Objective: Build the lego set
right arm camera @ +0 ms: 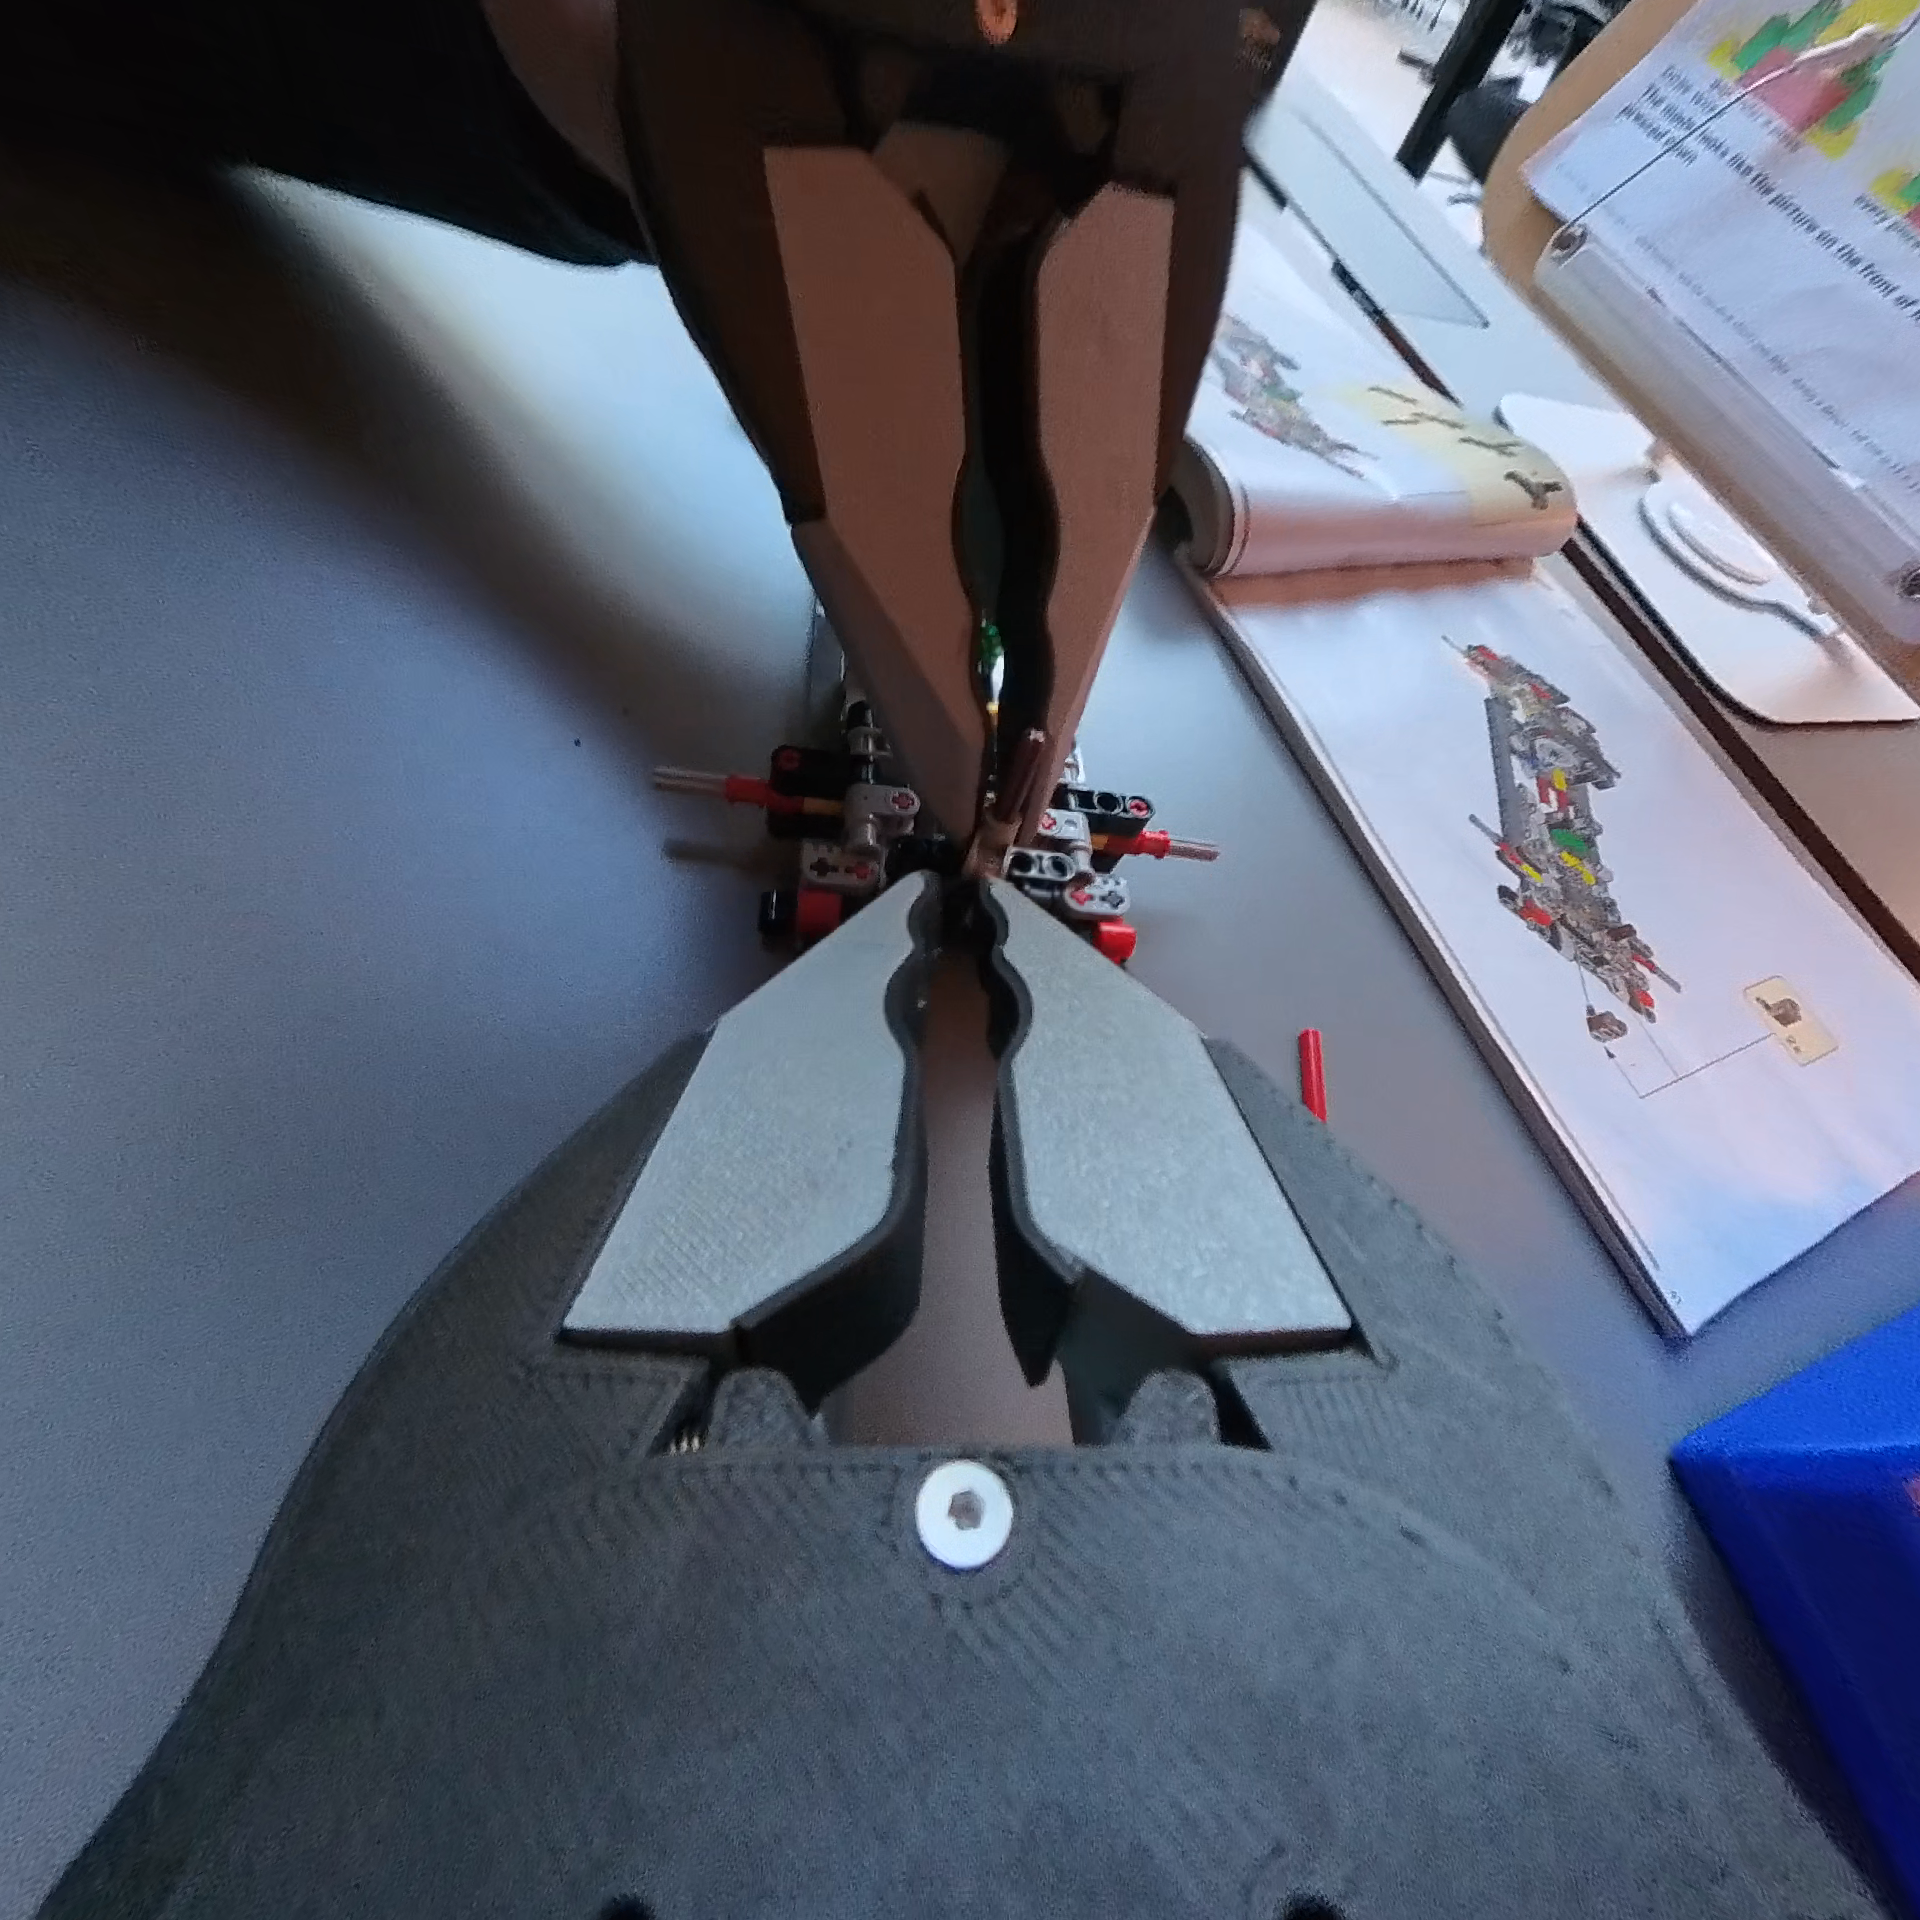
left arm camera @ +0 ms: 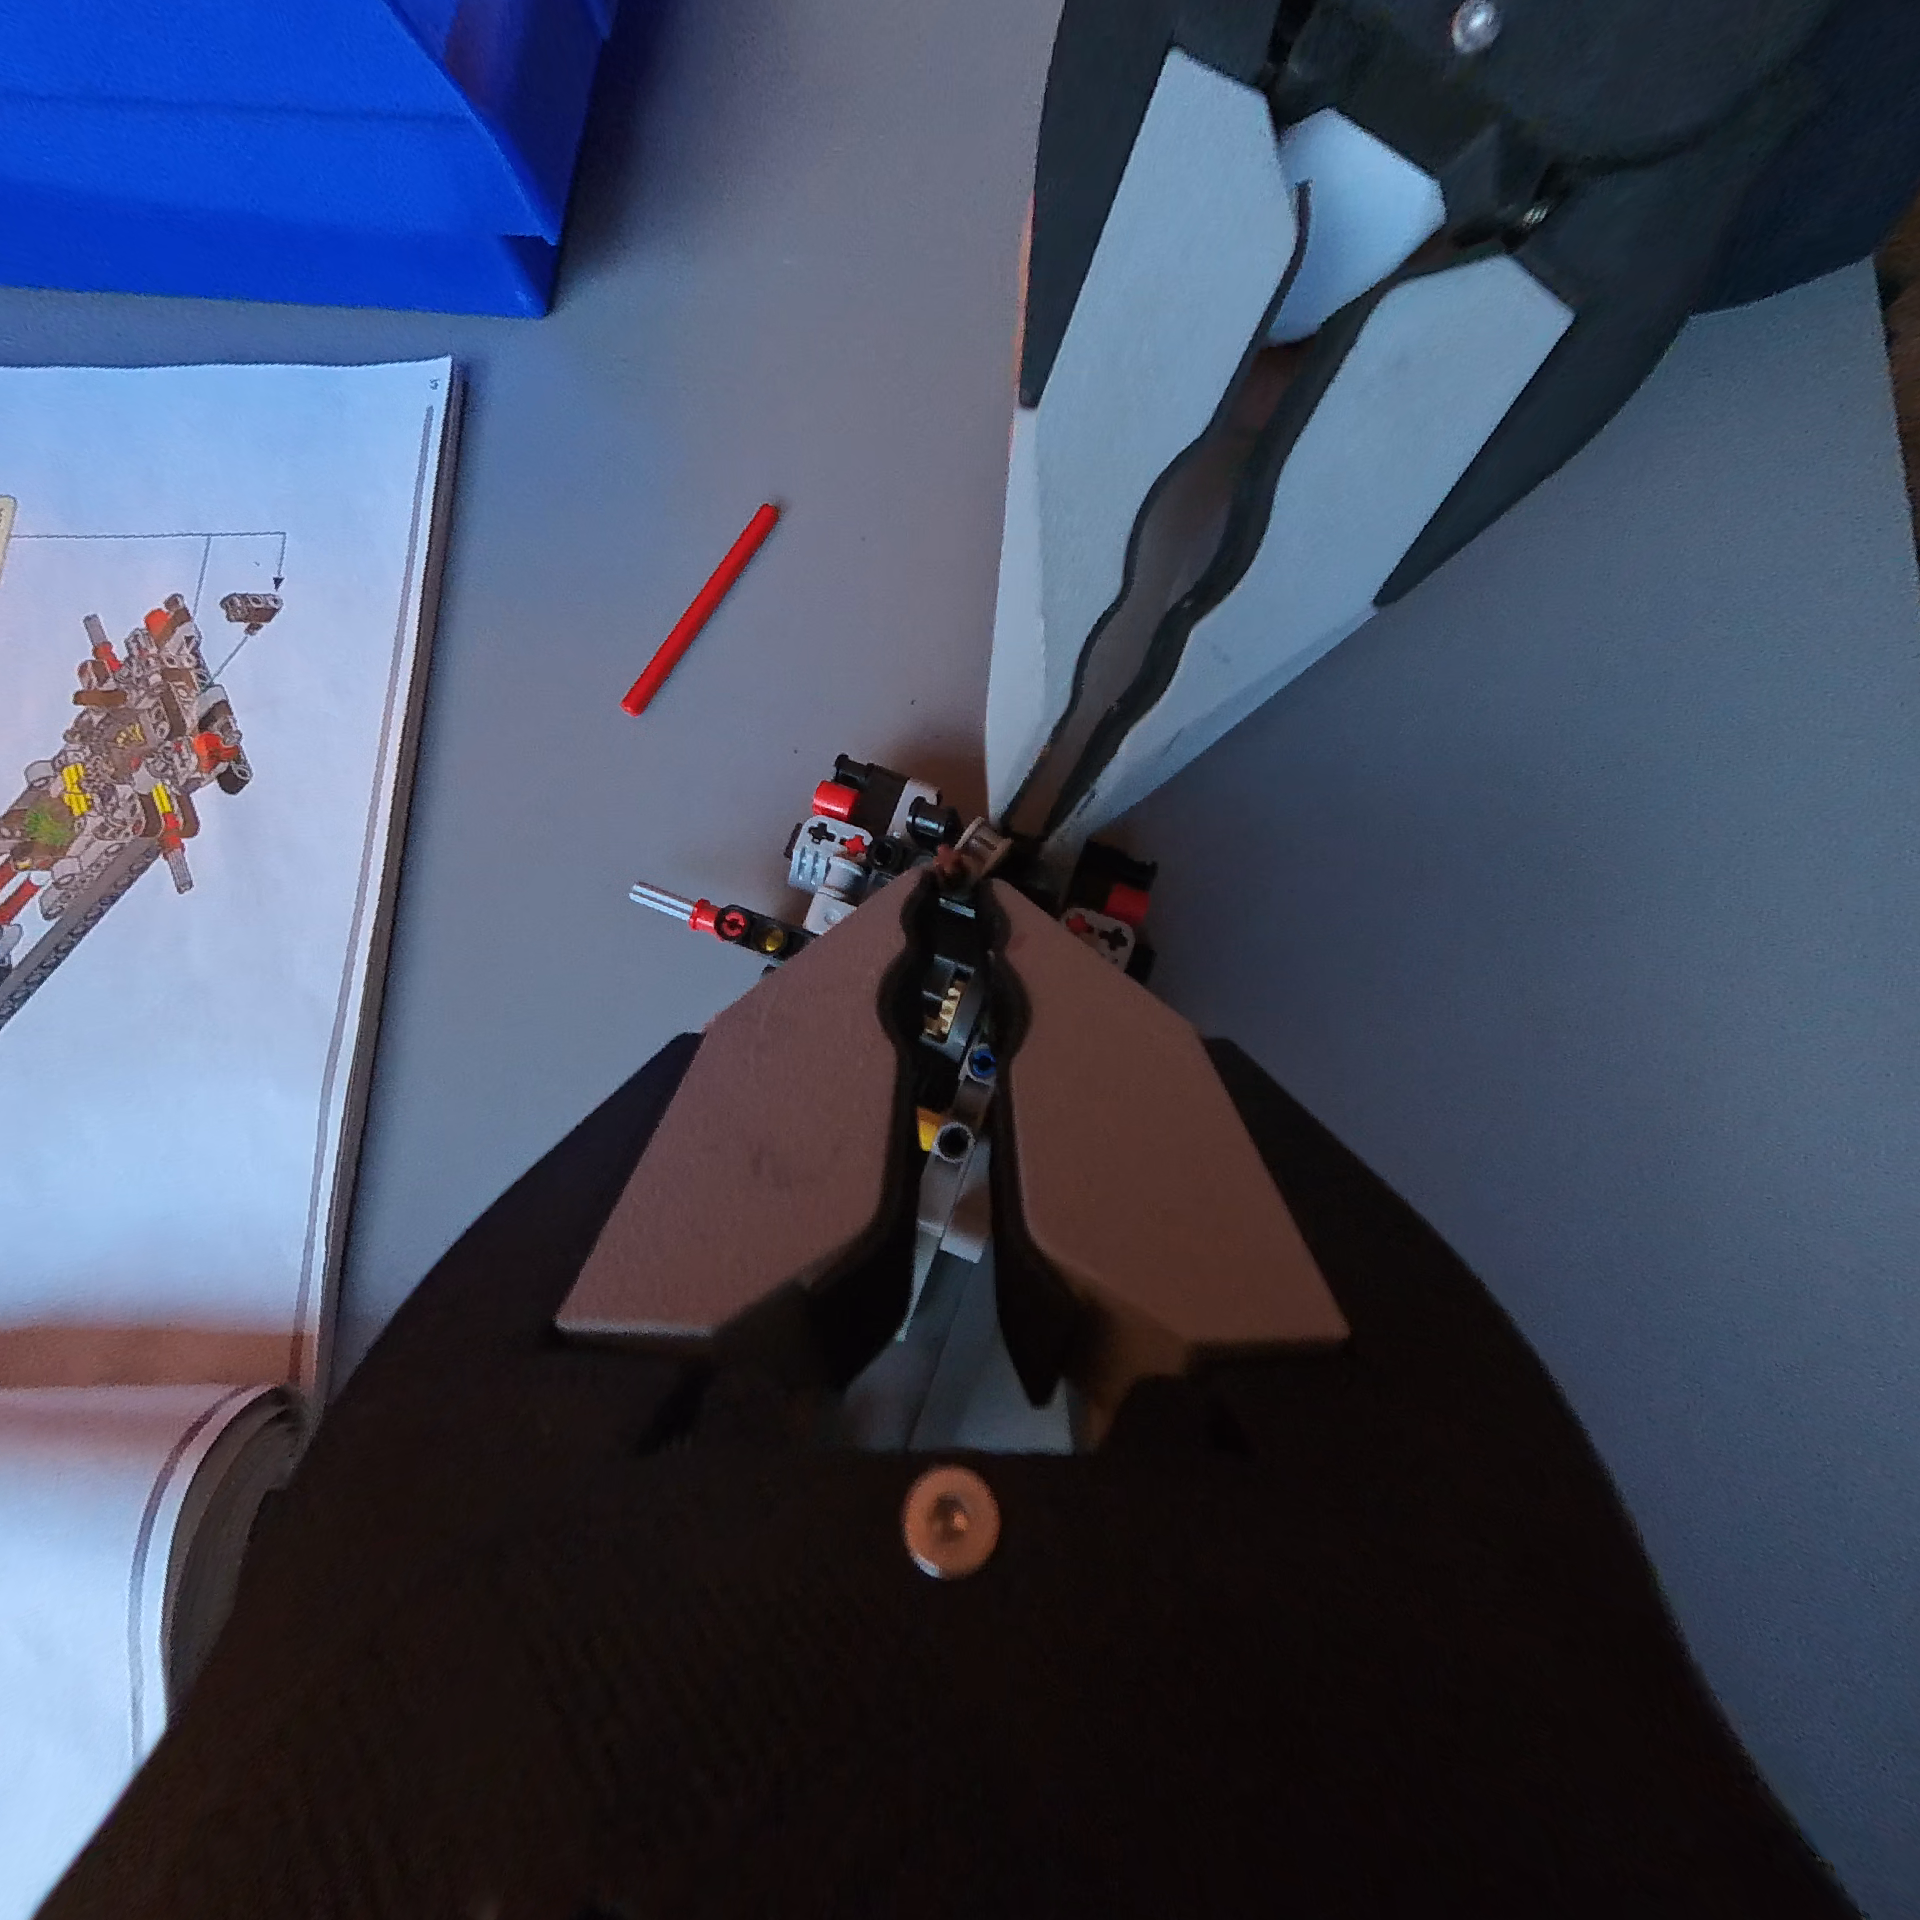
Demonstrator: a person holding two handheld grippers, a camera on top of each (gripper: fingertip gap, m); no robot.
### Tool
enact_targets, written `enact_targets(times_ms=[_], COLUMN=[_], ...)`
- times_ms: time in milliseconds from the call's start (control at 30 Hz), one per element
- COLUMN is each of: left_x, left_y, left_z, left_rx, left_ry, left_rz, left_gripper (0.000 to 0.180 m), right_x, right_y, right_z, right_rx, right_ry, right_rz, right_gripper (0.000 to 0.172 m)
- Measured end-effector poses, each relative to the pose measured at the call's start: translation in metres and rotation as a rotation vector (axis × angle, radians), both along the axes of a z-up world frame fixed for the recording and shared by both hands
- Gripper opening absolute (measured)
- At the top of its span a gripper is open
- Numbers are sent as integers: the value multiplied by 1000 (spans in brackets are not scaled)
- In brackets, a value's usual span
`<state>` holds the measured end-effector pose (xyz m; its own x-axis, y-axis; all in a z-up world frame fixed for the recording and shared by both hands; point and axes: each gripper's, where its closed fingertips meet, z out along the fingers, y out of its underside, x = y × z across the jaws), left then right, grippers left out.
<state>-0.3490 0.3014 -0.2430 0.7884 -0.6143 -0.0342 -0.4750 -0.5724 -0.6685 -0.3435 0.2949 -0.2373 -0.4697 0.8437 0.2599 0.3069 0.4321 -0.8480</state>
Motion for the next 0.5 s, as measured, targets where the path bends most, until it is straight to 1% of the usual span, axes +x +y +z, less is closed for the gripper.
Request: enact_targets(times_ms=[33, 100, 200, 267, 367, 467, 500], left_x=[0, 0, 0, 1, 1, 0, 0], left_y=[0, 0, 0, 0, 0, 1, 1], left_z=[0, 0, 0, 0, 0, 0, 0], left_rx=[-2, -1, 1, 1, 2, 5, 4], left_ry=[-3, -4, -1, -2, -2, 5, 5], left_rz=[3, 3, 4, 6, 6, 14, 15], left_gripper=[3, 4, 4, 4, 4, 4, 4], right_x=[-1, -2, -5, -8, -10, -8, -8], right_y=[1, 4, 9, 9, 11, 4, 4], right_z=[4, 10, 12, 9, 4, 2, 2], right_rx=[-25, -83, -137, -146, -149, -184, -189], right_ry=[14, 29, 16, -6, -46, -82, -86], right_rz=[-7, -19, -44, -50, -61, -8, -9], right_gripper=[2, 6, 22, 26, 22, 4, 4])
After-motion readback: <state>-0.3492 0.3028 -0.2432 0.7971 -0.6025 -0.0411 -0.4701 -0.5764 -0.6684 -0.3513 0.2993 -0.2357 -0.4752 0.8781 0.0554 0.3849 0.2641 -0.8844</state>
